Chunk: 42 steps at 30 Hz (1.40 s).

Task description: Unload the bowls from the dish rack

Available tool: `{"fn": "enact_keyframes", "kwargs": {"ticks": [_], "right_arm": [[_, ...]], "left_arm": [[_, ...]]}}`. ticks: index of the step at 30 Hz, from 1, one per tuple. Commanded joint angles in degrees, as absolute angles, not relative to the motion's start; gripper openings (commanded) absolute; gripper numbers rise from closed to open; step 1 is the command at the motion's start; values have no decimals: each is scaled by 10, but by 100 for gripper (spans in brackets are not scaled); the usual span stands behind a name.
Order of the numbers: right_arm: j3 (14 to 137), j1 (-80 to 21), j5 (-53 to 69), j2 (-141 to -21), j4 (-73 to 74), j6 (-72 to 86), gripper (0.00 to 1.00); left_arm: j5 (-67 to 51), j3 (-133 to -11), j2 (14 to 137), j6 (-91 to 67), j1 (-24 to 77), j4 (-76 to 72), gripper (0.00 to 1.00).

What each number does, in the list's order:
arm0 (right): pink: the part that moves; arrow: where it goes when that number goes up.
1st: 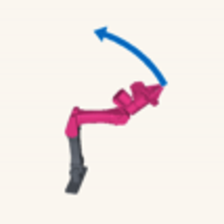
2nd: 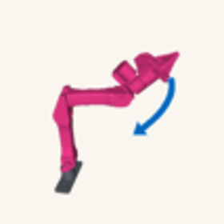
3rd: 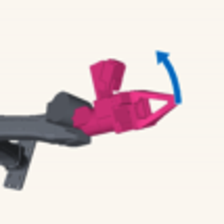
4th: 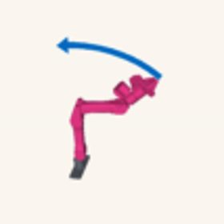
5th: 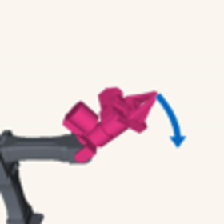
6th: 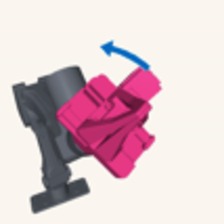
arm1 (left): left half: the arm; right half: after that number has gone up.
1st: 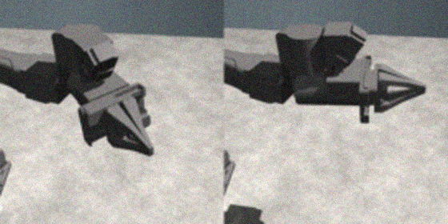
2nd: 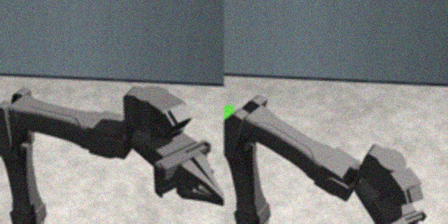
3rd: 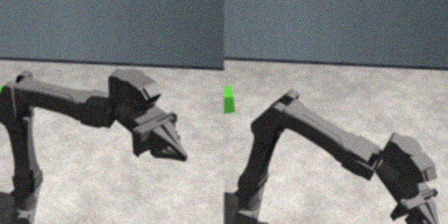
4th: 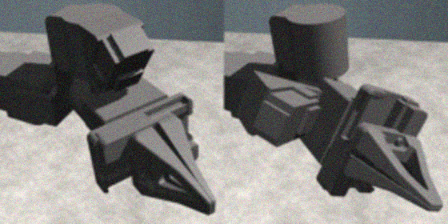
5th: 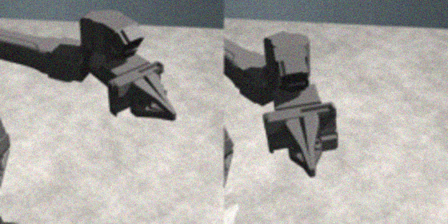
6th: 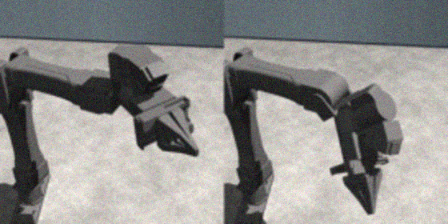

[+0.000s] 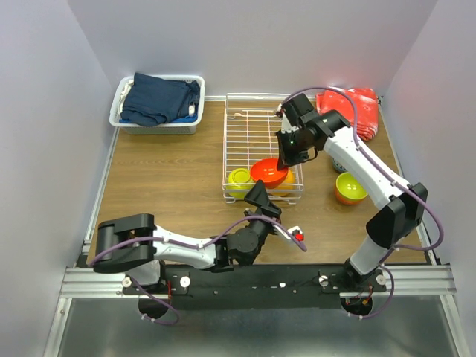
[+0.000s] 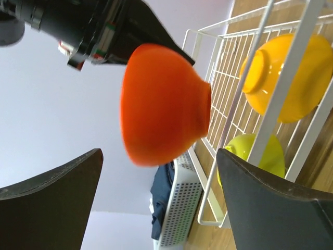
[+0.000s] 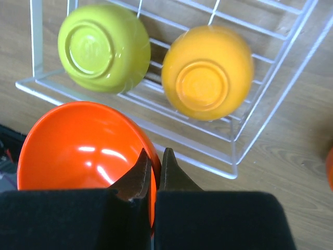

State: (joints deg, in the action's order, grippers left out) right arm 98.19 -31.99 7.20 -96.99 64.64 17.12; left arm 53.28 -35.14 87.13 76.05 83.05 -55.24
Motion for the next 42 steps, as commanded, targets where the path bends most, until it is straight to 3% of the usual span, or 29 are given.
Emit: {"fn": "enact_keyframes", "kwargs": {"ticks": [1, 6, 13, 17, 26, 42], "right_arm": [[986, -315, -43, -927, 592, 202, 1], [909, -262, -111, -866, 521, 236, 1], [779, -146, -160, -752, 445, 281, 1], [704, -82, -182, -695, 398, 315, 1], [531, 20, -200, -609, 324, 397, 1], [378, 90, -238, -578, 245, 447, 1]], "left_arm": [[563, -386, 803, 659, 839, -488, 99], [470, -445, 693, 383, 834, -159, 99], [366, -502, 631, 153, 799, 24, 99], [262, -527, 590, 17, 705, 111, 99], [121, -527, 548, -97, 475, 135, 99], [186, -483, 512, -98, 445, 128, 99]]}}
